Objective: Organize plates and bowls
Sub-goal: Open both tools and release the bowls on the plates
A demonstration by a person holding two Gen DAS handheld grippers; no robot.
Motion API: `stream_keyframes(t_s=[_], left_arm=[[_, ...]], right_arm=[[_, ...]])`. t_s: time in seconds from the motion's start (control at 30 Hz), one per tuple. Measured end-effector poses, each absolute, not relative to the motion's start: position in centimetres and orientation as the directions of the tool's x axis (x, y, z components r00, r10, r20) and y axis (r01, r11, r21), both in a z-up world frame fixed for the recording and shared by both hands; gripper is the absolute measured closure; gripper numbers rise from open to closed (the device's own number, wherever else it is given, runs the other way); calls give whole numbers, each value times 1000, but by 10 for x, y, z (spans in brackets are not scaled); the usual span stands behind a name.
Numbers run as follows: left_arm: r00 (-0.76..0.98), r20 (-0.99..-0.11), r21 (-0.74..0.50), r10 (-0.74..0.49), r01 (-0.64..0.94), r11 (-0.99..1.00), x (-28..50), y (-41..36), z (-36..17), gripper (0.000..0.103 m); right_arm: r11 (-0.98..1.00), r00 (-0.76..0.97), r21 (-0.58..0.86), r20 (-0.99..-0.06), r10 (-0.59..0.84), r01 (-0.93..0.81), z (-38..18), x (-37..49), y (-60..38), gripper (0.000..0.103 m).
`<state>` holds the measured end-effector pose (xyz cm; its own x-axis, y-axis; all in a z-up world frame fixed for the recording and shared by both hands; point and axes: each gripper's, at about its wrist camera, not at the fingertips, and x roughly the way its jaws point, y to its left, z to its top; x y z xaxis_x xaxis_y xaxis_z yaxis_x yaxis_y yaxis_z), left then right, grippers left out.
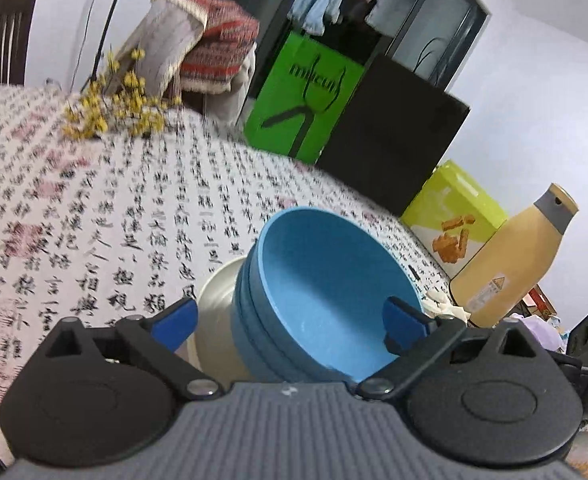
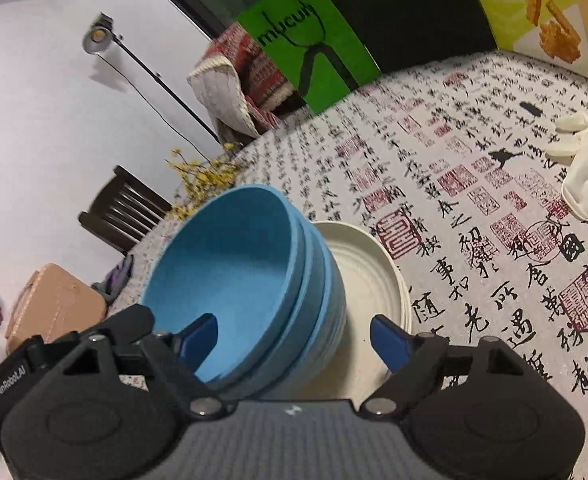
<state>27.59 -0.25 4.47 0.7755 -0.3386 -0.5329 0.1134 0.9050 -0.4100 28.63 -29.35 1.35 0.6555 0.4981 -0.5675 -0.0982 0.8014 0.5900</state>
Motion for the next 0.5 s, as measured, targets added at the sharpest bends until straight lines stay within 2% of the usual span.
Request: stream_keyframes(t_s=[0.07,0.2,0.5], left_arm=[[798,-506,-396,-326,121,910,265,-1,47,0],[831,-462,-372,-309,135,918,244,2,52,0],[906,-348,-268,-240,150,952,189,1,55,0]], right_arm=[[803,673,585,-548,496,-115,17,277,-294,16],[809,719,568,-498,486,-153,24,255,-296,1],[847,794,472,-404,454,-245,34,204,-294,0]])
